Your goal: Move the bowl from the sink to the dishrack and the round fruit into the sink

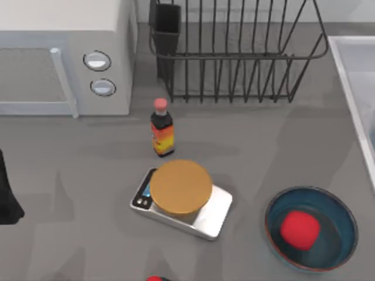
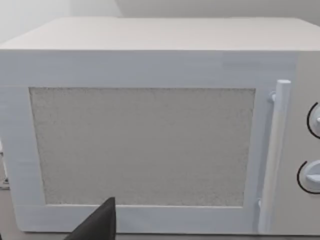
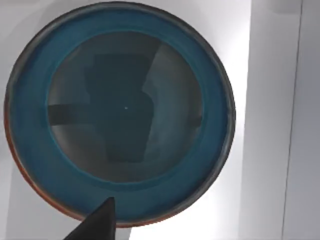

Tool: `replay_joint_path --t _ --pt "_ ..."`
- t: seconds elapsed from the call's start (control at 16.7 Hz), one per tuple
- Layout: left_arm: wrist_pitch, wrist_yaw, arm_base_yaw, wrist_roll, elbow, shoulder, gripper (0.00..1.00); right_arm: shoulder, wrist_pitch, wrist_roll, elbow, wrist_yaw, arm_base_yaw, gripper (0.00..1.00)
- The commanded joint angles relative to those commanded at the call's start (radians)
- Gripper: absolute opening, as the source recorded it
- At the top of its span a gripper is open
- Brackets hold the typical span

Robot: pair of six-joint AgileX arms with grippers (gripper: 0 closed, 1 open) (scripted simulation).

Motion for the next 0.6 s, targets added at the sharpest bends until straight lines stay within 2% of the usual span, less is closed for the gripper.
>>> replay_joint_path --t 0.24,0.6 --pt "0.000 0.000 0.000 0.000 0.000 0.000 1.00 0.147 -0.068 -0.018 0.129 0.000 -0.023 1.00" --pt "0.000 0.000 0.000 0.000 0.000 0.000 1.00 0.160 -0.073 -0.019 0.137 0.000 -0.019 1.00"
